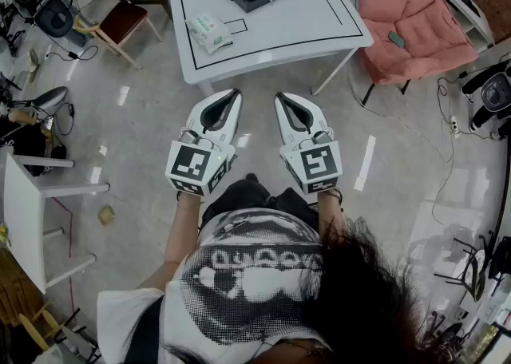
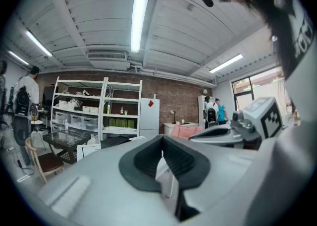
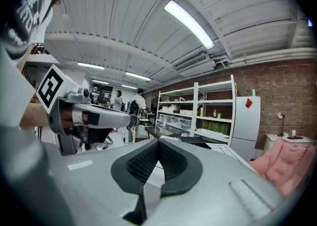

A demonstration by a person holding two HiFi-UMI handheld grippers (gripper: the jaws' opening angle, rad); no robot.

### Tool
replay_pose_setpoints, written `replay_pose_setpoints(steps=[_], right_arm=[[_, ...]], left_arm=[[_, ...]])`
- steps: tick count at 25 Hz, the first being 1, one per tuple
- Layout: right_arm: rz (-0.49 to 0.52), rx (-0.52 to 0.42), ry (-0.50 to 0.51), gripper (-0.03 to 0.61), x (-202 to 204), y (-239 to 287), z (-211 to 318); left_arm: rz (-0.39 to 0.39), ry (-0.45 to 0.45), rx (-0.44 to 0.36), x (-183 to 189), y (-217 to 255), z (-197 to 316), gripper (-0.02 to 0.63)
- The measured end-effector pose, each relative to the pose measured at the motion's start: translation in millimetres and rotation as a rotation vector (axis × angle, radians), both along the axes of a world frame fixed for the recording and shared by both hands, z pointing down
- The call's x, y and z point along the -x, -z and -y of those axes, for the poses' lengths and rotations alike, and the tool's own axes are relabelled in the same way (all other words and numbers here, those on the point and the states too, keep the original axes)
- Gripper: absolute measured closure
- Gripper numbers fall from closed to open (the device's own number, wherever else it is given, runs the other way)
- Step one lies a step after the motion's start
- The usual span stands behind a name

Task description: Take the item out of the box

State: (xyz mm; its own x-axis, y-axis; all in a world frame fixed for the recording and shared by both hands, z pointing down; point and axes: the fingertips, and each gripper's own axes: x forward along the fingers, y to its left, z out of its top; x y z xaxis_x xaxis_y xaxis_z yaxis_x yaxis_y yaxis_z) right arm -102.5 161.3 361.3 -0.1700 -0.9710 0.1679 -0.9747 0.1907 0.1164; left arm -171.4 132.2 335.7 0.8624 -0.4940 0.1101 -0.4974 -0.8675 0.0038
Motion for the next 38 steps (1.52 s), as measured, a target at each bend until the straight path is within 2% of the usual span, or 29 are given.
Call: replay_pose_setpoints(steps=[14,22,30,38], right_arm=[[0.032,0.04,-0.016,0.581,4.9,-15.5,8.2],[0.037,0.035,0.04,0.581,-3.9,-22.6,36.7],[0.021,0.05,0.083,0.581,-48.7,-29.3,102.3],[0.028,0.044,0.118,0.581,-125.1,-25.5,171.2]], left_arm=[[-0.009,-0.013,0.033,10.3,-18.2,11.1,0.614],[0.004,0.016,0.045,-1.5,-29.3,34.8,0.614],[0.029,0.048,0.057,-45.6,-32.9,94.7,0.614],[0.025,0.065,0.05,-126.4,-23.8,154.2,0.614]])
